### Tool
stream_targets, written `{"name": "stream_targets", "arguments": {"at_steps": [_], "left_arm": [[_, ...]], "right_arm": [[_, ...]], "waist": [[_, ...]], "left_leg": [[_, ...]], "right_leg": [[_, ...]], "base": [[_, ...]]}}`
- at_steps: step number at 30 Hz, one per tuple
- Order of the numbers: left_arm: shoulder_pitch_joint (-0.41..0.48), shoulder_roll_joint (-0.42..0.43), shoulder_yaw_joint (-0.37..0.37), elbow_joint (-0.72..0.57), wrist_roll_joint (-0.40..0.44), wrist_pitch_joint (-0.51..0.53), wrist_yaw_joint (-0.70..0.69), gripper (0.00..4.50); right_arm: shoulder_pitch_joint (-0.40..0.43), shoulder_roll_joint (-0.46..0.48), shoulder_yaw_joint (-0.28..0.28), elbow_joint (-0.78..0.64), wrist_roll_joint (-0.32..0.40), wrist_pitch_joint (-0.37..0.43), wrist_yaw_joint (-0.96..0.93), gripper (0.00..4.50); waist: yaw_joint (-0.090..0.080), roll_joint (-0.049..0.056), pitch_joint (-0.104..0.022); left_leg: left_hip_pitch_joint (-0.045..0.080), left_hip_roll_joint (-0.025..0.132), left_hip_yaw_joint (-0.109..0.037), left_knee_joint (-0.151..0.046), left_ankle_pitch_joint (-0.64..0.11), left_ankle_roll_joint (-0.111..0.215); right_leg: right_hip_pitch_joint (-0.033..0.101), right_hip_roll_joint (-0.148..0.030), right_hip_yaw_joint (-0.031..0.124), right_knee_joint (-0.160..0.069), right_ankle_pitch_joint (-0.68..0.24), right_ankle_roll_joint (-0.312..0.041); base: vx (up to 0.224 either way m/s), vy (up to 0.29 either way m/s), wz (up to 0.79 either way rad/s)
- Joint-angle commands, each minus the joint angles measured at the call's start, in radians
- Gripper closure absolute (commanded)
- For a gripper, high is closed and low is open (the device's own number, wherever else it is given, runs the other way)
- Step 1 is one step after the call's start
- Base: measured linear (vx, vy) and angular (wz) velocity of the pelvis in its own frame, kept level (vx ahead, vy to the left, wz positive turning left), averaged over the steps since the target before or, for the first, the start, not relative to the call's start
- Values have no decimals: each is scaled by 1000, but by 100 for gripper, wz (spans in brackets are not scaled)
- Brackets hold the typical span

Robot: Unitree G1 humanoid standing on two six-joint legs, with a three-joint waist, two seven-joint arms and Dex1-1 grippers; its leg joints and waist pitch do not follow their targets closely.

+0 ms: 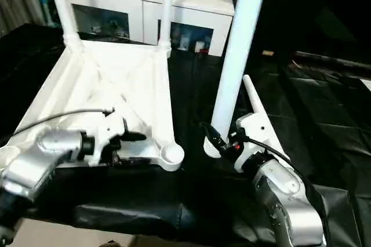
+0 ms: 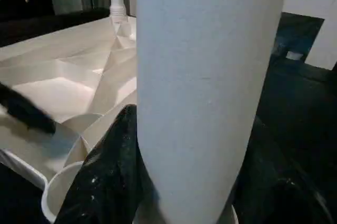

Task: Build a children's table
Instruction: Pick table leg

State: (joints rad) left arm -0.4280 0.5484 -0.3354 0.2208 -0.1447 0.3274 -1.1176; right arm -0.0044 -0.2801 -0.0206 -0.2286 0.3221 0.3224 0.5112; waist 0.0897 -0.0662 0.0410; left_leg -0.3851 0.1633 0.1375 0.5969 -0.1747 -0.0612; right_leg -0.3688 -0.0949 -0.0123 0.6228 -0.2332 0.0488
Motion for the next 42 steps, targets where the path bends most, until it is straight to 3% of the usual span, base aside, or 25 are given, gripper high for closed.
{"name": "stream_targets", "arguments": {"at_steps": [1,4,8,9,13,16,22,25,34,38,42], "left_arm": [[-30,15,-26,13,13,6,-43,128],[-28,42,-39,-6,-4,44,-91,151],[-27,50,-38,-13,-1,51,-99,184],[-42,33,-23,20,25,27,-58,201],[-49,31,-20,34,34,22,-50,226],[-46,42,-21,27,36,28,-60,251],[-33,71,-35,4,38,61,-96,287],[-21,84,-33,-8,41,73,-99,323],[-10,79,-35,-4,53,66,-84,397],[3,64,-46,-6,66,63,-67,408],[9,64,-57,-10,80,56,-59,447]], "right_arm": [[-10,-11,-2,-5,11,8,9,263],[-2,-12,-2,-11,9,9,13,263],[2,-12,-1,-12,10,8,11,263],[2,-8,3,-10,10,6,9,263],[1,-3,9,-7,10,4,13,263],[1,0,13,-4,8,2,14,263],[7,1,15,-1,5,-4,14,263],[11,0,16,-2,5,-5,12,263],[5,3,16,5,4,-7,12,263],[-1,13,19,10,21,1,15,263],[-4,18,16,11,33,8,17,263]], "waist": [[2,18,-43],[4,23,-47],[6,21,-53],[8,19,-54],[12,19,-58],[10,23,-56],[7,26,-47],[9,30,-45],[12,29,-47],[12,29,-45],[13,29,-44]], "left_leg": [[25,44,-9,-107,-462,-70],[21,47,-3,-105,-402,-63],[19,48,4,-99,-340,-50],[16,48,8,-94,-285,-38],[15,45,14,-85,-174,-11],[19,46,14,-87,-203,-15],[27,51,14,-98,-334,-44],[27,53,12,-101,-358,-55],[24,51,14,-99,-317,-48],[25,52,14,-100,-336,-50],[25,53,12,-103,-359,-53]], "right_leg": [[0,-45,19,-92,-329,-147],[3,-42,18,-81,-253,-162],[7,-39,17,-72,-165,-182],[10,-35,17,-65,-89,-197],[19,-30,14,-52,61,-217],[18,-30,14,-54,30,-221],[7,-32,19,-69,-141,-208],[5,-33,19,-72,-174,-200],[6,-31,19,-68,-121,-203],[4,-32,19,-70,-143,-202],[3,-35,21,-76,-198,-185]], "base": [[0,0,0],[0,0,0],[27,-11,-2],[57,-23,-4],[39,-11,-2],[0,0,0],[0,0,0],[0,0,0],[0,0,0],[0,0,0],[0,0,0]]}}
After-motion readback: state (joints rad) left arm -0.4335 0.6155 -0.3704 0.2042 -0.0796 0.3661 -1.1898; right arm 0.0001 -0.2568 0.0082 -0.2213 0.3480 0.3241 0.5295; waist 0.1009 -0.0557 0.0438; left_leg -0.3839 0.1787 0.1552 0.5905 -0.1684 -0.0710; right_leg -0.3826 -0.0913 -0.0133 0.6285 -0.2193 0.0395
